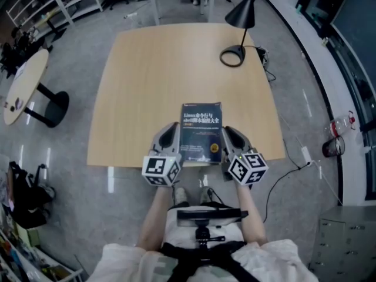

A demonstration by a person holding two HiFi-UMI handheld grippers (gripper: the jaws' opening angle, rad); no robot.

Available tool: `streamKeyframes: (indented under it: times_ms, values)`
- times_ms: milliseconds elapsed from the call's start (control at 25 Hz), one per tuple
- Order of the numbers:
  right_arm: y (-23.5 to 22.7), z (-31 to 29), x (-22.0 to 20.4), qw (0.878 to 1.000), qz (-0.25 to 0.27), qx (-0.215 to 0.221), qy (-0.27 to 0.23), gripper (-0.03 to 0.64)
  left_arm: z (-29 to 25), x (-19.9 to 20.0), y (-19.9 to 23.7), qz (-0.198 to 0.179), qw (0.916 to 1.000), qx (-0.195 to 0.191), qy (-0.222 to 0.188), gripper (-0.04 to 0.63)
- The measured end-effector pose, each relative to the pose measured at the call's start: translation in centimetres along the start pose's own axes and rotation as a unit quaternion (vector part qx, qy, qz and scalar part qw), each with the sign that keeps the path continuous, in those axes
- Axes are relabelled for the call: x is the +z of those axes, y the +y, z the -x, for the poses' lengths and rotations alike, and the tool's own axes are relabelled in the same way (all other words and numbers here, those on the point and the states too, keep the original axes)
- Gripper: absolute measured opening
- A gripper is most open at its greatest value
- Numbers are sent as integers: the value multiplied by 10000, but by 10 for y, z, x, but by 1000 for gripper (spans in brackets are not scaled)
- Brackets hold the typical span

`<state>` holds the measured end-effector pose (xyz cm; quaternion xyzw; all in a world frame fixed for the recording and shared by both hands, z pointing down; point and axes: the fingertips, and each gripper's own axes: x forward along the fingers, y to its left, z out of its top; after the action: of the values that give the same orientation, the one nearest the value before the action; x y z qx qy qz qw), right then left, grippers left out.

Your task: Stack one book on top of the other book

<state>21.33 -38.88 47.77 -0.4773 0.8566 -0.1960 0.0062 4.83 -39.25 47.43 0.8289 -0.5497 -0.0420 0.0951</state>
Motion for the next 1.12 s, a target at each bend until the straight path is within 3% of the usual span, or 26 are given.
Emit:
streamKeyframes:
  times_ms: [120,360,600,840,1120]
  values:
    - [-2,4,2,9997,122,-200,-43,0,-8,1,-19,-86,9999,-86,-36,11]
    - [12,18,-3,9977,675,-45,35,-2,-6,-7,-49,-81,9998,-170,33,11]
    - [25,33,-8,9980,566,258,136,-2,8,-15,-66,-7,10000,-9,47,11]
    - [33,58,-21,9982,510,238,216,-2,33,-9,-74,37,9998,19,-176,11]
    - [78,115,-36,9972,676,321,18,-2,106,-24,-90,196,9993,-126,-277,11]
